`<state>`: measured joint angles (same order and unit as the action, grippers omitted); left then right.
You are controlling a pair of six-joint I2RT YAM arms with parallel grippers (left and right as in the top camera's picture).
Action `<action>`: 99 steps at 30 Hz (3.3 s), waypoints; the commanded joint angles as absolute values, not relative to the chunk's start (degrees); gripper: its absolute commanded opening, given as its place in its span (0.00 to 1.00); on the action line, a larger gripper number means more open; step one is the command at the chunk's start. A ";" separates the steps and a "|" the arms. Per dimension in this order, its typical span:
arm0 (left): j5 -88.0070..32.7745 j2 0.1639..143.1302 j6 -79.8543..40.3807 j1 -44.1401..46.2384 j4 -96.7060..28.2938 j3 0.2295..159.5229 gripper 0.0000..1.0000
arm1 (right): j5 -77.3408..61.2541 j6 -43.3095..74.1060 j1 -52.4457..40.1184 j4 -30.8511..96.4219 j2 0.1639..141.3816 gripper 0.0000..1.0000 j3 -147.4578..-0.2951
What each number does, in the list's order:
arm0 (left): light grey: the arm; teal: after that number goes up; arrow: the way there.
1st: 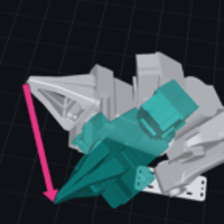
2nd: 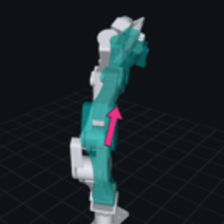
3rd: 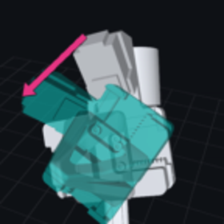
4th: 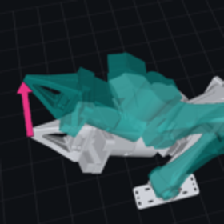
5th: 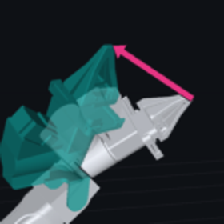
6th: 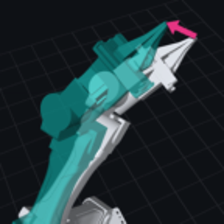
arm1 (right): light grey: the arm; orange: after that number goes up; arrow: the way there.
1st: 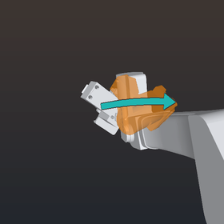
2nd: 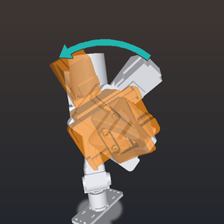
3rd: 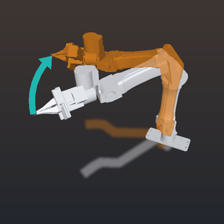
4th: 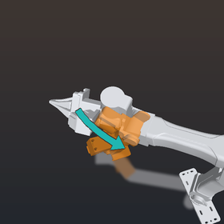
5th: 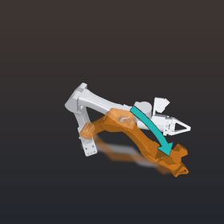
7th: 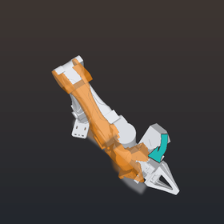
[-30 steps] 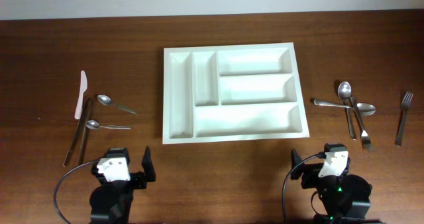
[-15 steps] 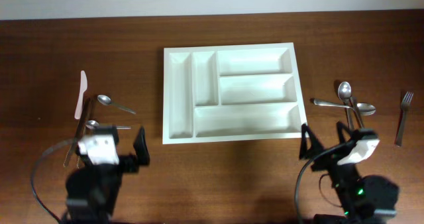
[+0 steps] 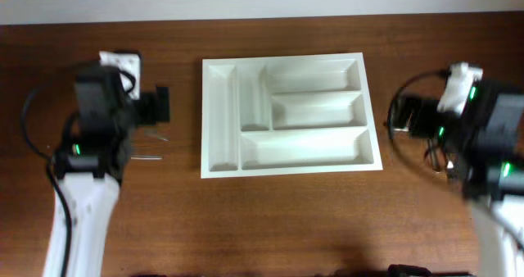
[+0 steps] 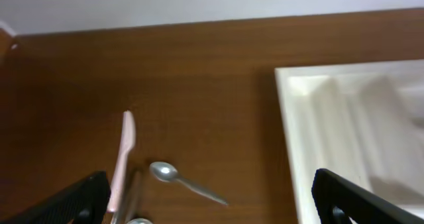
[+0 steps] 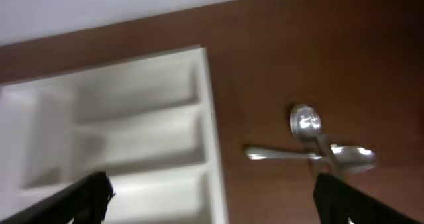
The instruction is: Pack container
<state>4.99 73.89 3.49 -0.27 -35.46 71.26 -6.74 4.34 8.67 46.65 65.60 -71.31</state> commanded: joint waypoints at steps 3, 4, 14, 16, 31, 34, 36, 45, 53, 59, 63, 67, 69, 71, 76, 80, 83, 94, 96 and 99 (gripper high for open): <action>5.82 82.37 4.84 -6.24 -36.91 78.98 0.99 | -3.18 -1.32 18.59 54.24 81.19 0.99 -84.51; 5.80 83.05 4.82 -7.14 -36.91 79.05 0.99 | -3.11 -1.34 20.60 54.87 83.70 0.99 -85.38; 5.85 87.26 4.82 -9.69 -37.21 79.02 0.99 | -3.14 -1.89 31.81 55.40 102.15 0.99 -85.69; 5.85 87.74 4.82 -9.69 -37.21 79.02 0.99 | -3.11 -5.19 32.47 55.51 104.77 0.97 -85.69; 5.85 87.96 4.82 -9.69 -37.21 79.00 0.99 | -0.36 -17.58 32.56 53.98 114.08 0.59 -85.67; 5.85 87.96 4.82 -9.69 -37.21 79.02 0.99 | -0.40 -17.56 32.53 53.74 115.59 0.59 -85.56; 5.85 87.96 4.82 -9.69 -37.21 79.02 0.99 | -0.64 -17.56 32.51 53.76 116.18 0.59 -85.43; 5.85 87.96 4.82 -9.69 -37.19 79.00 0.99 | -0.86 -17.39 32.18 54.70 119.66 0.50 -85.27; 5.85 87.96 4.82 -9.69 -37.19 79.00 0.99 | -0.80 -17.10 32.16 53.98 121.62 0.46 -84.53; 5.85 87.96 4.82 -9.69 -37.21 79.00 0.99 | -0.80 -17.10 32.16 54.13 122.37 0.24 -84.55; 5.85 87.96 4.82 -9.69 -37.21 79.00 0.99 | -0.80 -15.44 32.16 55.42 122.13 0.04 -84.82; 5.82 87.96 4.82 -9.69 -37.21 79.00 0.99 | -0.56 -14.28 32.16 60.88 121.21 0.04 -88.73; 5.85 87.96 4.82 -9.69 -37.21 79.00 0.99 | -0.60 -14.26 32.14 64.25 120.16 0.04 -92.03; 5.85 87.96 4.82 -9.69 -37.21 79.00 0.99 | -0.71 -13.87 31.83 68.27 118.63 0.04 -96.62; 5.85 87.96 4.82 -9.69 -37.21 79.02 0.99 | -7.44 -16.97 26.65 79.05 114.59 0.04 -112.55; 5.85 87.96 4.82 -9.69 -37.21 79.00 0.99 | -11.94 -23.53 18.76 82.24 113.93 0.04 -121.45; 5.85 87.96 4.82 -9.69 -37.21 79.00 0.99 | -12.99 -33.23 11.66 81.10 113.93 0.04 -123.44; 5.85 87.96 4.82 -9.69 -37.21 79.00 0.99 | -13.08 -77.67 -8.99 75.92 121.89 0.04 -123.04; 5.85 87.96 4.82 -9.69 -37.19 79.02 0.99 | -13.13 -79.18 -9.61 72.42 124.18 0.04 -123.02; 5.85 87.96 4.84 -9.69 -37.21 79.00 0.99 | -13.15 -79.13 -9.74 66.54 127.81 0.04 -123.02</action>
<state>5.63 87.66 3.70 -9.56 -37.26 77.65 -12.40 -73.03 -9.82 70.26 123.79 -123.09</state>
